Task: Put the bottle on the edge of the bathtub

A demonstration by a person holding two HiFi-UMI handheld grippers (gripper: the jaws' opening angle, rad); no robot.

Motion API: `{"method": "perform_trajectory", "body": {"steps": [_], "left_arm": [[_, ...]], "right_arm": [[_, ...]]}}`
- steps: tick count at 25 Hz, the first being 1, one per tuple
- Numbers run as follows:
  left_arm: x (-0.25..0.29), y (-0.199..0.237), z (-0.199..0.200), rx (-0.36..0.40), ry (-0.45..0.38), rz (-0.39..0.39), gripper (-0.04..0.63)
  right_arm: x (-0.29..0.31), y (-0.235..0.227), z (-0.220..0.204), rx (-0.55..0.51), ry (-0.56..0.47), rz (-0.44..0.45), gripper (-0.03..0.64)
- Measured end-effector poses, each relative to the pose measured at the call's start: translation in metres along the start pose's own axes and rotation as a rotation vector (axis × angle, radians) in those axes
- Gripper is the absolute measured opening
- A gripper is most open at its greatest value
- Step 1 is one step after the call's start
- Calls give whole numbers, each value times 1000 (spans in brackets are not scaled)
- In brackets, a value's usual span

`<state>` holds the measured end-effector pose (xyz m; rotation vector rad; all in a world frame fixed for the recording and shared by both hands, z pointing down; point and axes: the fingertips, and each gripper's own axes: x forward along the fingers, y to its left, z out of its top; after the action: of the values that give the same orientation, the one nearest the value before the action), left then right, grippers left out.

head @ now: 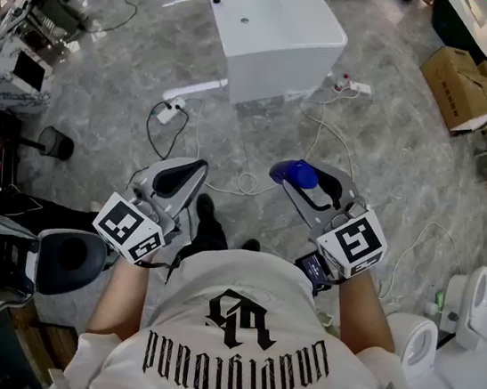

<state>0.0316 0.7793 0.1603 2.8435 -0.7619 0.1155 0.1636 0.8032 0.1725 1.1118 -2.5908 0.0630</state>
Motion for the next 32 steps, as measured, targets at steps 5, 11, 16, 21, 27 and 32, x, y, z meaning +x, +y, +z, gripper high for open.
{"method": "perform_trajectory", "body": {"steps": [5, 11, 16, 21, 27, 32], "left_arm": [[-5, 2, -3, 0, 2, 4, 6], [-6, 15, -6, -13, 14, 4, 6], [-4, 44, -6, -12, 13, 16, 6], [-11, 98, 1, 1, -9, 23, 6], [-20, 192, 17, 1, -21, 9, 6], [-18, 247, 30, 3, -9, -52, 6]], "right_arm": [[1, 4, -4, 13, 9, -4, 150], [9, 1, 0, 18, 14, -9, 152], [34, -9, 3, 31, 22, -9, 152], [91, -20, 16, 21, 27, -9, 152], [179, -38, 43, 25, 39, -30, 152], [236, -54, 64, 34, 49, -66, 152]]}}
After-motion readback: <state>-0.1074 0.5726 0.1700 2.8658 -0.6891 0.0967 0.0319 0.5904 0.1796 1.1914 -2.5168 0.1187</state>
